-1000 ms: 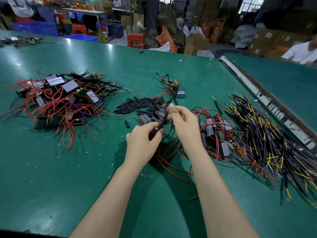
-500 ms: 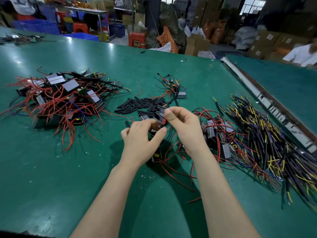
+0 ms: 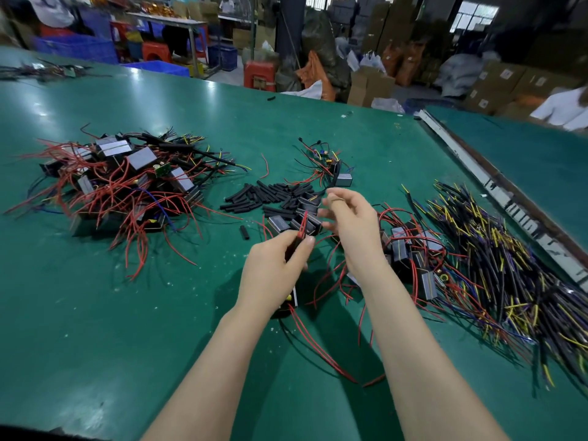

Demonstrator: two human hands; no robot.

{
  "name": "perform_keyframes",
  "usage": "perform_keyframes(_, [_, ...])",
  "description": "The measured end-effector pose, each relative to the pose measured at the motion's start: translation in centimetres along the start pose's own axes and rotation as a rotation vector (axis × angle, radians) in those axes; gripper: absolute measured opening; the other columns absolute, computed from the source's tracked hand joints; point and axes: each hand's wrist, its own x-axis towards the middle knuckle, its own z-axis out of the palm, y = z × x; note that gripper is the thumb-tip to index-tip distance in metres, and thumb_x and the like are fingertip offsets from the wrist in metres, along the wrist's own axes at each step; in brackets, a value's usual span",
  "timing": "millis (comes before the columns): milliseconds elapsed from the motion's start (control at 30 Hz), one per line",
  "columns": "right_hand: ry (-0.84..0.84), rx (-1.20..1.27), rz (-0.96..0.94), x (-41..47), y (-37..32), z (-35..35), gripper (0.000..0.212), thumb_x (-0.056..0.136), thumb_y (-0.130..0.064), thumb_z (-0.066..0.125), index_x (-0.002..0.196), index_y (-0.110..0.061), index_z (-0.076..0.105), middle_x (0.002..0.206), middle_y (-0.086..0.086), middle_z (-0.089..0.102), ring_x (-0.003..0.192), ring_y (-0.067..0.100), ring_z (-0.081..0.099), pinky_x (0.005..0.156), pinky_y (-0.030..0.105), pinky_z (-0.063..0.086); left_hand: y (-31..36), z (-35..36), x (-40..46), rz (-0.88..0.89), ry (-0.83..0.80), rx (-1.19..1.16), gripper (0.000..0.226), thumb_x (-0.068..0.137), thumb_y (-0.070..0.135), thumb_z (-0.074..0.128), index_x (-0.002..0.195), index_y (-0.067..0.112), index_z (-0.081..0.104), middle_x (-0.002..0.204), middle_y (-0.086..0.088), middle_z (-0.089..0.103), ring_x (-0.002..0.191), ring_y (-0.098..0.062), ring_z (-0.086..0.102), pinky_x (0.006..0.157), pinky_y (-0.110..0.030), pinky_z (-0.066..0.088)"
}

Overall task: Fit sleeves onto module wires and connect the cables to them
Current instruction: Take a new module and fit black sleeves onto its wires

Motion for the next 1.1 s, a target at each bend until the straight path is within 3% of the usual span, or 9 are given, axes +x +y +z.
perform_keyframes(100, [-0.122,-0.663,-0.099,3.1,0.1,1.8,0.018,0.091,-0.016,0.054,0.101,-0.018,0.069,0.105,0.002,0.070,0.102,0.021,0.062,0.093,0.034,0.048,0.0,0.0,-0.1,-0.002,0.083,0.043,0.037,0.094,0.039,0.051,0.064,0.019,0.045,0.052,0.000,0.051,0.058,-0.025,0.050,0.058,-0.039,0.041])
perform_keyframes(200, [-0.351,-1.285,-0.149,5.6,0.8,4.4,0.026,0.089,-0.017,0.049,0.104,-0.023,0.069,0.116,0.002,0.066,0.113,0.027,0.056,0.096,0.039,0.039,0.3,-0.1,-0.2,0.036,0.151,0.066,0.043,0.095,0.033,0.051,0.059,0.029,0.028,0.048,0.007,0.034,0.052,-0.015,0.031,0.053,-0.033,0.020])
perform_keyframes(267, [-0.417,-1.615,-0.288,6.9,1.5,5.9,0.027,0.090,-0.019,0.050,0.110,-0.021,0.067,0.119,0.004,0.063,0.118,0.029,0.051,0.096,0.042,0.035,0.2,-0.1,-0.1,0.058,0.158,0.042,0.040,0.096,0.031,0.051,0.061,0.029,0.031,0.051,0.008,0.034,0.056,-0.015,0.030,0.053,-0.031,0.018])
perform_keyframes(433, [-0.522,-1.700,-0.266,8.9,2.4,7.9,0.029,0.096,-0.033,0.053,0.119,-0.020,0.064,0.127,0.007,0.058,0.126,0.030,0.039,0.101,0.046,0.029,-0.2,0.1,0.2,0.057,0.168,0.012,0.030,0.094,0.027,0.055,0.067,0.016,0.048,0.058,0.007,0.041,0.060,-0.021,0.041,0.057,-0.036,0.031])
perform_keyframes(533, [-0.509,-1.715,-0.289,8.9,2.8,7.9,0.029,0.095,-0.032,0.054,0.118,-0.019,0.064,0.127,0.009,0.057,0.125,0.031,0.038,0.100,0.045,0.029,0.0,0.2,0.2,0.042,0.154,-0.003,0.031,0.093,0.028,0.057,0.065,0.017,0.047,0.055,0.006,0.040,0.059,-0.019,0.040,0.058,-0.039,0.034])
perform_keyframes(700, [-0.420,-1.488,-0.273,7.9,1.4,7.0,0.018,0.095,-0.029,0.053,0.109,-0.022,0.062,0.118,0.005,0.063,0.120,0.030,0.042,0.097,0.042,0.031,0.0,0.1,0.1,0.038,0.167,-0.042,0.033,0.094,0.031,0.055,0.065,0.017,0.047,0.054,0.006,0.041,0.057,-0.015,0.037,0.056,-0.036,0.031])
perform_keyframes(867, [-0.246,-0.705,-0.143,3.9,-1.1,3.5,0.029,0.094,-0.013,0.057,0.122,-0.017,0.052,0.082,-0.008,0.061,0.093,0.017,0.057,0.089,0.028,0.044,0.3,0.1,0.1,0.044,0.143,-0.020,0.038,0.094,0.030,0.055,0.063,0.014,0.040,0.053,0.004,0.035,0.056,-0.019,0.036,0.056,-0.038,0.031])
perform_keyframes(967, [-0.158,-0.281,-0.135,0.8,-1.9,0.4,0.039,0.095,-0.005,0.053,0.125,-0.029,0.046,0.088,-0.003,0.061,0.078,0.009,0.063,0.075,0.018,0.048,0.4,0.3,0.1,0.099,0.109,0.018,0.039,0.094,0.031,0.056,0.063,0.012,0.041,0.055,0.002,0.039,0.057,-0.020,0.040,0.057,-0.039,0.035])
perform_keyframes(1100, [-0.005,0.195,-0.110,-2.4,-1.7,-2.1,0.032,0.096,-0.005,0.054,0.115,-0.030,0.051,0.082,-0.004,0.067,0.078,0.012,0.067,0.068,0.020,0.051,0.2,0.4,0.0,0.202,0.034,0.009,0.031,0.092,0.035,0.059,0.073,0.010,0.059,0.066,0.002,0.058,0.066,-0.017,0.053,0.063,-0.036,0.042])
